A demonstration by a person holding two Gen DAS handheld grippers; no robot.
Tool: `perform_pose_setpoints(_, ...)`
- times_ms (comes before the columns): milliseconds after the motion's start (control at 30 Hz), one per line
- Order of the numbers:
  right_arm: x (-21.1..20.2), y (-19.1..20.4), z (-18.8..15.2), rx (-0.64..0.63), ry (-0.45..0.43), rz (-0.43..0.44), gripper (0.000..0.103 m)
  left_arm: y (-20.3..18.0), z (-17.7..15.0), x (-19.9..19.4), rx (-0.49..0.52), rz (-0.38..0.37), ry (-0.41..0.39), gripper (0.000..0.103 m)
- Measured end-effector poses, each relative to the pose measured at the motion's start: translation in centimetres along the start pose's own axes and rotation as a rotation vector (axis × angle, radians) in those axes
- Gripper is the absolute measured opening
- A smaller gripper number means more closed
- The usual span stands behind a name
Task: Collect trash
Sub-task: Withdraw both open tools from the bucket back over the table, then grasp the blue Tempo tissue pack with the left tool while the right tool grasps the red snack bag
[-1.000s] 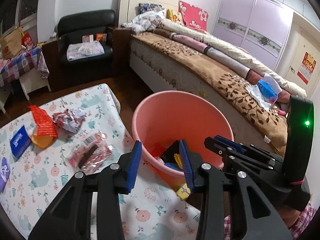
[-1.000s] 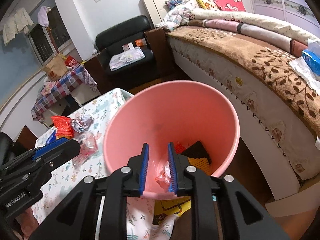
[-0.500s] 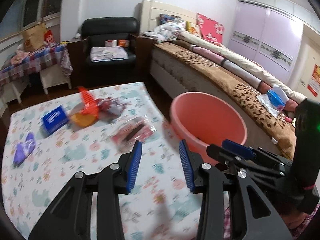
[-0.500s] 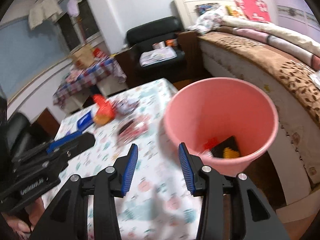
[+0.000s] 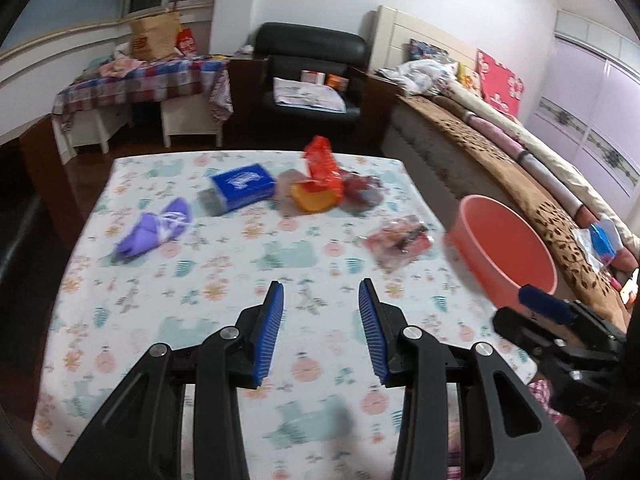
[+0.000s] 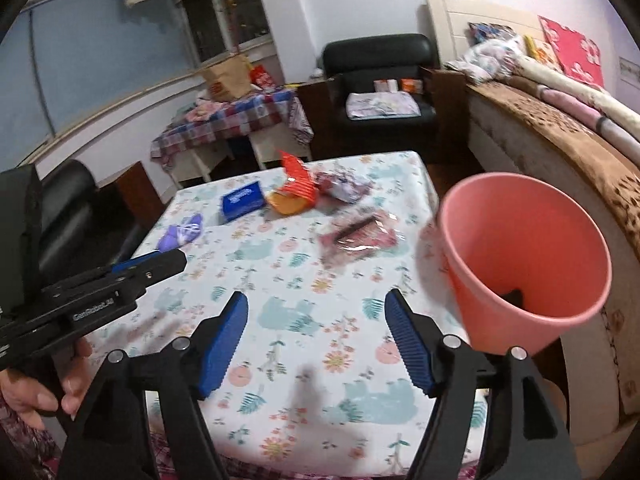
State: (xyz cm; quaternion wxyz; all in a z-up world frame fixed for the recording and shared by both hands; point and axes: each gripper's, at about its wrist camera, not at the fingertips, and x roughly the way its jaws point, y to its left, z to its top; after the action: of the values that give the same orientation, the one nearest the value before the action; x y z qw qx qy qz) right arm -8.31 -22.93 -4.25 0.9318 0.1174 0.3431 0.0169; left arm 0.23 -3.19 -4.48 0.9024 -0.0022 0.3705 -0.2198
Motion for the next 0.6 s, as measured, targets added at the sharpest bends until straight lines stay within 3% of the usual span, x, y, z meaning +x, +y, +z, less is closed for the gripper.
perform_pose_setpoints(400, 4.0, 1.8, -0.1, -0.082, 0.102, 0.053, 0.069, 6.2, 1.8, 2.0, -0.044, 0.073, 0.006, 0.039)
perform_pose_setpoints(600, 6.6, 1.2, 1.0, -0.088, 0.144, 0.055, 0.056, 6.9, 4.1, 5.1, -0.062, 0.051, 0.017, 0.039)
